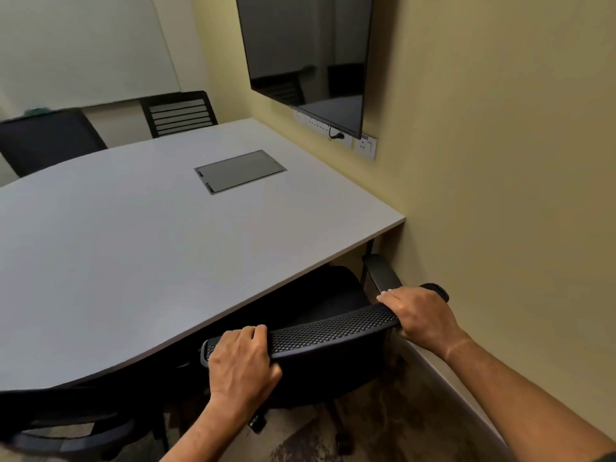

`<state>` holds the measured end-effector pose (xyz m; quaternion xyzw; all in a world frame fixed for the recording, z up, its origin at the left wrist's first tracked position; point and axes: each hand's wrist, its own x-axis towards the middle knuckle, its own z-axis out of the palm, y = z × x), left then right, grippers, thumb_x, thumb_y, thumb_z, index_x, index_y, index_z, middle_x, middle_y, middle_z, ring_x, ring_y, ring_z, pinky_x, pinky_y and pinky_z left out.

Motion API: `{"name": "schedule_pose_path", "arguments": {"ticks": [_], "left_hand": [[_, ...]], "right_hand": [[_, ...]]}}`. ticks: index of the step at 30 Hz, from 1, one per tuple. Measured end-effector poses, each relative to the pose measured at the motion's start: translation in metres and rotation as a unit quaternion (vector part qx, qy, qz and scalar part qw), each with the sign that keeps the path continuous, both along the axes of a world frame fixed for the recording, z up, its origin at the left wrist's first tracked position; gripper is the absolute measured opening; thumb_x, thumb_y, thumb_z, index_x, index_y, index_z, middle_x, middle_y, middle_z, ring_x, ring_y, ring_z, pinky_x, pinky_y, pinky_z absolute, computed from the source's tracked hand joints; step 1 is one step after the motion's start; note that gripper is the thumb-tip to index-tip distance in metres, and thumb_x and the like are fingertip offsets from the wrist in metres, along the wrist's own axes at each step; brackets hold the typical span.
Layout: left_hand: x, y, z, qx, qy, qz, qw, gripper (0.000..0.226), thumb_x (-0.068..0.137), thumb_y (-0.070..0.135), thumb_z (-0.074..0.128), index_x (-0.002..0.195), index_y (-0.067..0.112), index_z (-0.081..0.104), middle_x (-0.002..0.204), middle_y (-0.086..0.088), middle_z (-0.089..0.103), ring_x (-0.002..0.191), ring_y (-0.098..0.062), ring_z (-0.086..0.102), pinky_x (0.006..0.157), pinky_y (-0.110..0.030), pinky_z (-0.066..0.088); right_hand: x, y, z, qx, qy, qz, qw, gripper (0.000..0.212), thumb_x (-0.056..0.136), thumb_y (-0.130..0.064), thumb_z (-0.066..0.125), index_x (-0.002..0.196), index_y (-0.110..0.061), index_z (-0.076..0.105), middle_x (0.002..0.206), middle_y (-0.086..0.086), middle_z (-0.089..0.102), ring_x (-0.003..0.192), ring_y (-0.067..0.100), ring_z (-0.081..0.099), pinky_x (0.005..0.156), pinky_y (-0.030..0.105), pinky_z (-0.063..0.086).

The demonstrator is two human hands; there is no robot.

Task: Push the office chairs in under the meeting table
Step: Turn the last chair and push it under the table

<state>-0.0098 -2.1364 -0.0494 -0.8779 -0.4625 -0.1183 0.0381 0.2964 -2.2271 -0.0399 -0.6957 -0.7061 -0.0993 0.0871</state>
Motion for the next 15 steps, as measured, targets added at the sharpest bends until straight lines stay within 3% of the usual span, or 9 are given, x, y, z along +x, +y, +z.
{"name": "schedule_pose_path", "arguments": {"ticks": [10, 15], "left_hand": [[0.041, 0.019, -0.004, 0.024, 0.015, 0.060, 0.998, 0.029, 0.043, 0.023, 0.070, 0.064, 0.017, 0.052, 0.058, 0.001, 0.053, 0.052, -0.024, 0.053, 0.053, -0.032, 0.045], [0.062, 0.027, -0.004, 0.006, 0.036, 0.136, 0.990, 0.030, 0.045, 0.027, 0.073, 0.071, 0.015, 0.064, 0.062, 0.000, 0.061, 0.059, -0.026, 0.058, 0.054, -0.035, 0.047]], "right_hand": [[0.050, 0.059, -0.007, 0.020, 0.012, 0.069, 0.997, 0.055, 0.042, -0.005, 0.089, 0.095, -0.008, 0.072, 0.082, 0.009, 0.073, 0.071, 0.029, 0.070, 0.058, 0.040, 0.060], [0.069, 0.085, -0.007, 0.013, 0.014, 0.096, 0.995, 0.050, 0.047, -0.008, 0.090, 0.094, -0.009, 0.073, 0.081, 0.008, 0.073, 0.072, 0.028, 0.070, 0.061, 0.039, 0.060]]}}
